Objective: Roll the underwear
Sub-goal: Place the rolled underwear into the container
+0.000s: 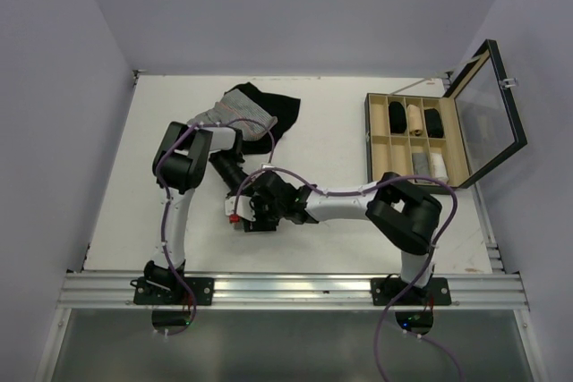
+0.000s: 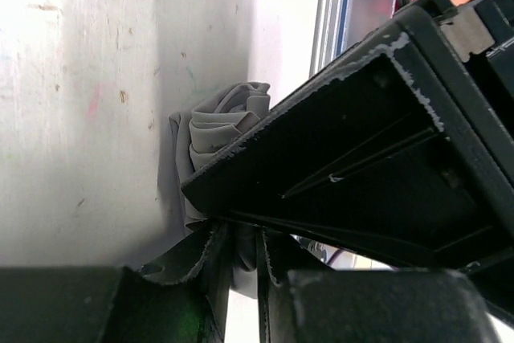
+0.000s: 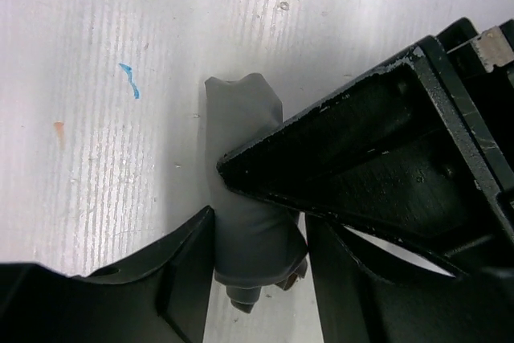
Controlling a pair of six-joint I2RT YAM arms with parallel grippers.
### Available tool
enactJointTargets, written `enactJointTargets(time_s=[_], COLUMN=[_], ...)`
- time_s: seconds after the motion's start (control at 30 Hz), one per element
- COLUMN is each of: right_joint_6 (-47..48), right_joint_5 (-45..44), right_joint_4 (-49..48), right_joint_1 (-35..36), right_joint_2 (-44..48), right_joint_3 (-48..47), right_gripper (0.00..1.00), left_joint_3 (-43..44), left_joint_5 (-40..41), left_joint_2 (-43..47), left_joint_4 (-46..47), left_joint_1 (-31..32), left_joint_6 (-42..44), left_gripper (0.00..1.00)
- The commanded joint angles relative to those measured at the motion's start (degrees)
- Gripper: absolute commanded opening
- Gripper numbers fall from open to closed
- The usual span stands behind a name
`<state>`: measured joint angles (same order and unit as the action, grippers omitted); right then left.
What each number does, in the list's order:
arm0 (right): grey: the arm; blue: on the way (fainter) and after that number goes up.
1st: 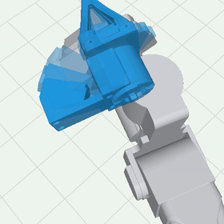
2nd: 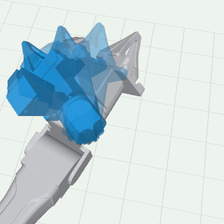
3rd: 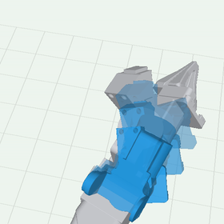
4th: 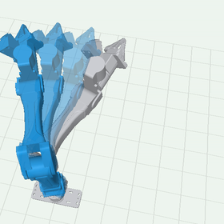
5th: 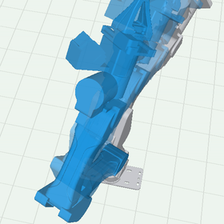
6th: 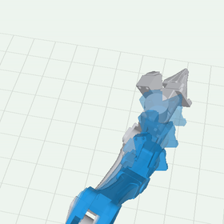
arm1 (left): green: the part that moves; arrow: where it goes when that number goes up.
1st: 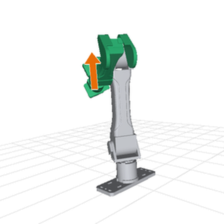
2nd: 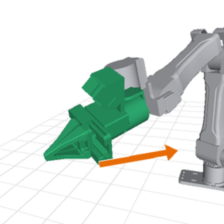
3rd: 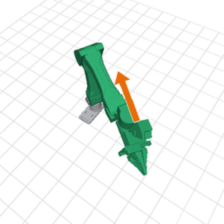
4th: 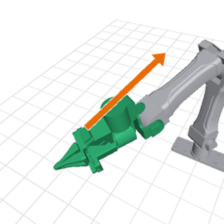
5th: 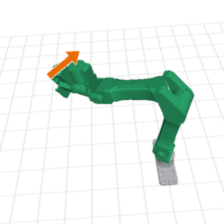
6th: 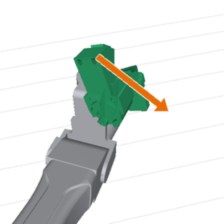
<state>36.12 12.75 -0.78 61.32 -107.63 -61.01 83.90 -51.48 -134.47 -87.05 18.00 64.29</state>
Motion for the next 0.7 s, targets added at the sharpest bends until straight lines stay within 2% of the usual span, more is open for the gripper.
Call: enactJointTargets(time_s=[0.0,0.1,0.2,0.3,0.33,0.43,0.53,0.67], right_joint_6=[-1.8,-2.7,-2.7,-3.4,-3.6,-3.8,-3.8,-5.2], right_joint_5=[5.8,7.3,8.2,9.4,9.7,10.0,10.4,10.5], right_joint_4=[2.6,6.6,8.7,9.9,9.9,11.1,12.9,15.1], right_joint_1=[-0.8,-1.4,-1.6,-1.6,-1.4,-0.9,-0.7,-0.8], right_joint_2=[-4.6,-6.8,-7.1,-6.3,-5.8,-3.4,0.6,6.6], right_joint_3=[-3.0,-4.9,-4.5,-3.2,-2.5,-0.3,1.9,2.9], right_gripper=[0.52,0.52,0.46,0.28,0.15,0.00,0.00,0.00], left_joint_3=[0.2,0.0,0.2,0.7,0.7,1.0,1.2,2.1], left_joint_5=[7.2,6.9,6.5,5.9,5.4,4.8,4.5,2.4], left_joint_2=[-2.9,-2.0,-1.2,-0.4,0.2,2.0,5.7,12.6], left_joint_4=[11.6,11.6,11.6,11.6,11.7,12.6,14.0,15.7], left_joint_1=[0.5,0.4,-0.1,-1.0,-1.5,-3.1,-6.2,-11.2], left_joint_6=[4.6,4.9,5.0,4.8,4.8,3.7,2.2,0.6], left_gripper=[0.21,0.24,0.26,0.30,0.30,0.32,0.34,0.43])
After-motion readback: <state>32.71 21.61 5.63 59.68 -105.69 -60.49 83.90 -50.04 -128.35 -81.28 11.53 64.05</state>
